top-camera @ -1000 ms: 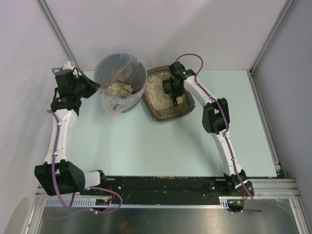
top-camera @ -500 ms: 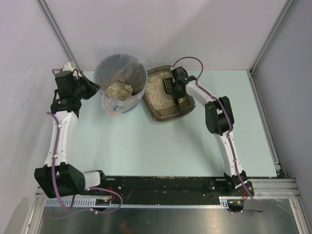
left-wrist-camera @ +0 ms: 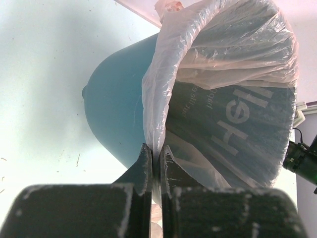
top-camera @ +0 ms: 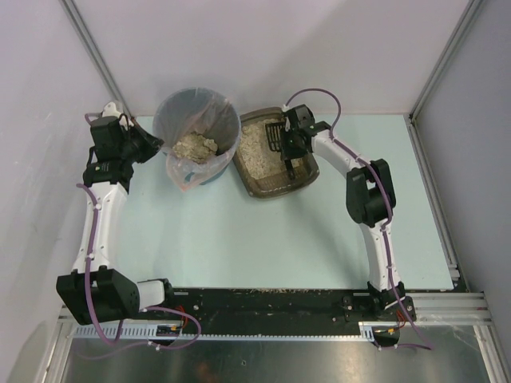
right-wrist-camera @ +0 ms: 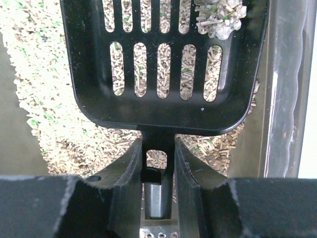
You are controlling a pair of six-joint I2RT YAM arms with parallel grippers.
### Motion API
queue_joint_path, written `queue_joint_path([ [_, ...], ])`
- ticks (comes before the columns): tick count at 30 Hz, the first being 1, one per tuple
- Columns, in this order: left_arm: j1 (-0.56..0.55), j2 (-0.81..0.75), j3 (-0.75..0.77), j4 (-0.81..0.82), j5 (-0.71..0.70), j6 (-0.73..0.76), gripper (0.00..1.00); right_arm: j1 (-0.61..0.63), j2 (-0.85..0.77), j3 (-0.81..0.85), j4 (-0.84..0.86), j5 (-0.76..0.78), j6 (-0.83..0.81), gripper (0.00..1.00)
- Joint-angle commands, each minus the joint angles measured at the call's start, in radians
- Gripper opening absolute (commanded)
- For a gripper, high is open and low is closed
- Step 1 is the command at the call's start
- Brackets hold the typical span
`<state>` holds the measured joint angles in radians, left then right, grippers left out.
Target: Clean the litter box
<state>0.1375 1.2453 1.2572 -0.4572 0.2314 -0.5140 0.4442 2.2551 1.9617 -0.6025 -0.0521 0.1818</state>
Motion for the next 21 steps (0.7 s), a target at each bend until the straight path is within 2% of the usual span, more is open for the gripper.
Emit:
queue_joint_path([
  [1,-0.010,-0.003,-0.018,-0.040,0.023,0.054,0.00,-0.004,-0.069,0.058,0.059,-0.078,-0.005,0.00],
  [14,-0.009,-0.012,-0.021,-0.037,0.029,0.054,0.00,0.008,0.034,0.104,0.205,-0.150,0.038,0.00],
  [21,-0.009,-0.027,-0.027,-0.038,0.022,0.054,0.00,0.027,0.083,0.200,0.139,-0.161,0.035,0.00],
])
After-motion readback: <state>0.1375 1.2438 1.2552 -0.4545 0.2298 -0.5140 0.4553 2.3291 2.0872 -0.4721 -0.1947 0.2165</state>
